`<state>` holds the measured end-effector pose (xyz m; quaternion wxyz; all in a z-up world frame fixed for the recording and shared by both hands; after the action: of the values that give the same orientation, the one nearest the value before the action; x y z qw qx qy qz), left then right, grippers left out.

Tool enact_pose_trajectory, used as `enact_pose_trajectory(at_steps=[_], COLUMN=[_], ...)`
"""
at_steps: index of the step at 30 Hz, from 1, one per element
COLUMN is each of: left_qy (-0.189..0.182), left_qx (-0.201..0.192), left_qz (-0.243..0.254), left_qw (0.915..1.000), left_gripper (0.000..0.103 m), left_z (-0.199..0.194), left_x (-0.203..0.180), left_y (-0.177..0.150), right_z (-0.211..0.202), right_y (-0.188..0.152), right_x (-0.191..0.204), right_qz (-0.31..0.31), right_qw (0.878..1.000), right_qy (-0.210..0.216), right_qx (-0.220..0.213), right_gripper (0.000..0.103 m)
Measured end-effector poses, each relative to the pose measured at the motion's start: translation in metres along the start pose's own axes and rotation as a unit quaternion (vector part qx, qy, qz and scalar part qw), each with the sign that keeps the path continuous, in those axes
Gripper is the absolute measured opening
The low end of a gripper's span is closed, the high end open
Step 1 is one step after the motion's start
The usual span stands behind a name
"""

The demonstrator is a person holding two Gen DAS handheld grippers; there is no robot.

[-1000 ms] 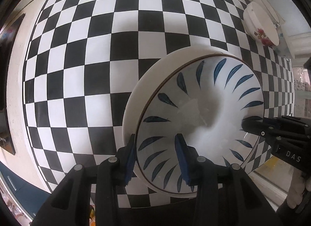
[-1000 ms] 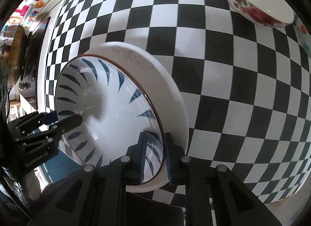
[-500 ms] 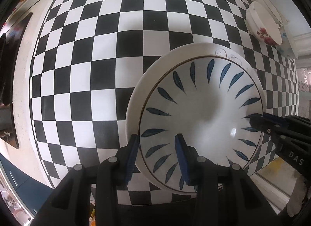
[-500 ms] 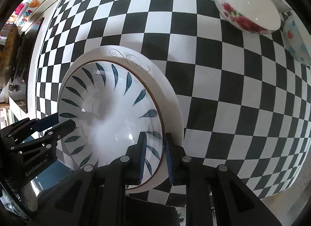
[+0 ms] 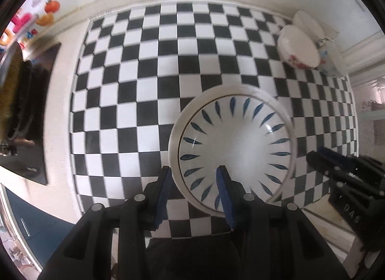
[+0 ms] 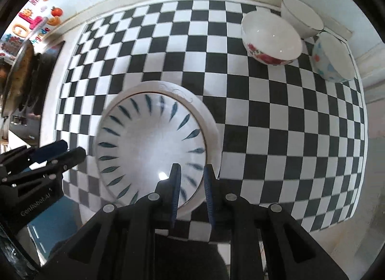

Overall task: Organize plates and bowls
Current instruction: 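Lower the petal plate onto the stack, open both grippers and raise them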

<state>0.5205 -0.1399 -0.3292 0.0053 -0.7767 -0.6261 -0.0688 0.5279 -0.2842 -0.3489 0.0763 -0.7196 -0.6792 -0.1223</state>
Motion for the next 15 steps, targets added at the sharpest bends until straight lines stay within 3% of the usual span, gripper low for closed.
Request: enact_pose_trajectory(at_steps=[6,15], left_qy=[0.005,-0.012], left_qx=[-0.039,-0.06], left_qz=[0.001,-0.002], left_qw=[0.9992,0.9981], left_gripper=[0.035,0.035], left_z=[-0.053,-0.1], left_x=[0.006,0.015], left_y=[-0.008,-0.024], right_z=[-0.057,-0.121], right_y=[-0.017,-0.041], right_x=[0.014,0.032], right_qz=[0.0,-0.005], right_qw=[0.999,0.997], right_qy=[0.011,0.024], right_qx=[-0.035,-0.075], right_gripper=[0.021,0.021])
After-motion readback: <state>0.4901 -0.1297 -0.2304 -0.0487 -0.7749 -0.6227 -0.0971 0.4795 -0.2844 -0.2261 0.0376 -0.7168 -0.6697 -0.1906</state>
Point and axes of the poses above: each gripper's, at about its wrist camera, not at the fingertips, and z roughly the way its jaws point, x to its left, y to its top, the point moved 3 cm from there along z, roughly the way its jaws point, and after that the axes turned 10 degrees about y, right-handed, at the moved point
